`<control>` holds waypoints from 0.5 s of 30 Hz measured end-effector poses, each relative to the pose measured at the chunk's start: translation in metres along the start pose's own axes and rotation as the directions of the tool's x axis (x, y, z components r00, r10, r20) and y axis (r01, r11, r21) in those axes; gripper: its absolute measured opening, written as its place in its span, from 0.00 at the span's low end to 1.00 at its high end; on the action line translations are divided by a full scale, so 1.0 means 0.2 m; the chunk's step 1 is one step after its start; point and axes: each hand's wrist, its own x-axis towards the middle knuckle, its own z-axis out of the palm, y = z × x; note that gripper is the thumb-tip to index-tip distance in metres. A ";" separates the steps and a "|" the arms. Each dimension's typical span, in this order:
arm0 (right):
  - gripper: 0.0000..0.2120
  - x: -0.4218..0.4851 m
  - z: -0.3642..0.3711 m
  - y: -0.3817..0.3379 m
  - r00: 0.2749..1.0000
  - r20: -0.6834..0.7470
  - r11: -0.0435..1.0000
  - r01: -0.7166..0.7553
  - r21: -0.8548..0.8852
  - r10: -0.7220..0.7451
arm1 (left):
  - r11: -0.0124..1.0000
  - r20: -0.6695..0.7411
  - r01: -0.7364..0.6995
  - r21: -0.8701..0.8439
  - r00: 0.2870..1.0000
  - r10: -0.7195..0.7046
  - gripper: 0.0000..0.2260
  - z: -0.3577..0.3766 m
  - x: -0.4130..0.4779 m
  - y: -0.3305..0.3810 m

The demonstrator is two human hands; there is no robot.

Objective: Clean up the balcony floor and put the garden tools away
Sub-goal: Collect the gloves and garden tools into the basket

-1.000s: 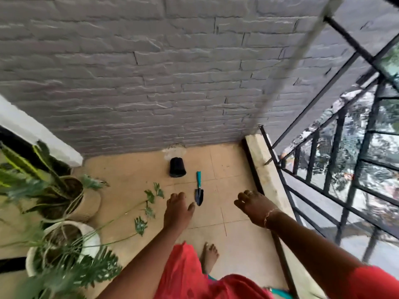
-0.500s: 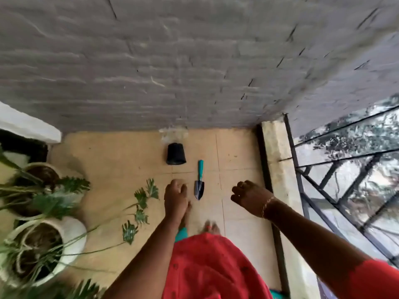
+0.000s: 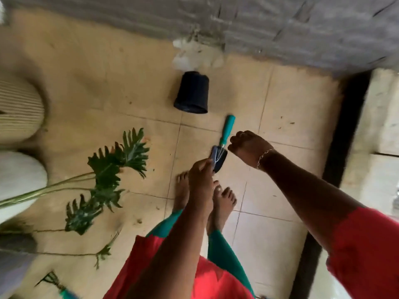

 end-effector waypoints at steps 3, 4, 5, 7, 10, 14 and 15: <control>0.03 0.13 0.21 0.07 0.996 0.079 0.999 0.029 -0.022 -0.028 | 0.987 -0.012 0.120 -0.109 0.992 -0.122 0.15 0.03 0.13 0.07; 0.02 0.16 0.27 0.09 0.996 0.089 0.999 0.032 -0.044 -0.028 | 0.980 -0.010 0.147 -0.134 0.989 -0.150 0.15 0.04 0.16 0.10; 0.01 0.19 0.34 0.11 0.995 0.093 0.998 0.037 -0.053 -0.032 | 0.973 0.000 0.167 -0.157 0.986 -0.169 0.16 0.05 0.19 0.13; 0.09 0.26 0.48 0.15 0.989 0.119 0.995 0.088 -0.042 -0.083 | 0.958 0.011 0.212 -0.195 0.977 -0.214 0.16 0.10 0.23 0.16; 0.04 0.32 0.55 0.17 0.989 0.122 0.994 0.090 -0.058 -0.082 | 0.943 0.015 0.270 -0.196 0.962 -0.273 0.14 0.17 0.25 0.20; 0.07 0.38 0.61 0.17 0.978 0.174 0.991 0.125 -0.039 -0.116 | 0.925 0.007 0.307 -0.223 0.950 -0.313 0.12 0.24 0.27 0.24; 0.06 0.39 0.63 0.17 0.975 0.186 0.990 0.130 -0.055 -0.118 | 0.923 0.006 0.307 -0.233 0.949 -0.314 0.13 0.24 0.28 0.26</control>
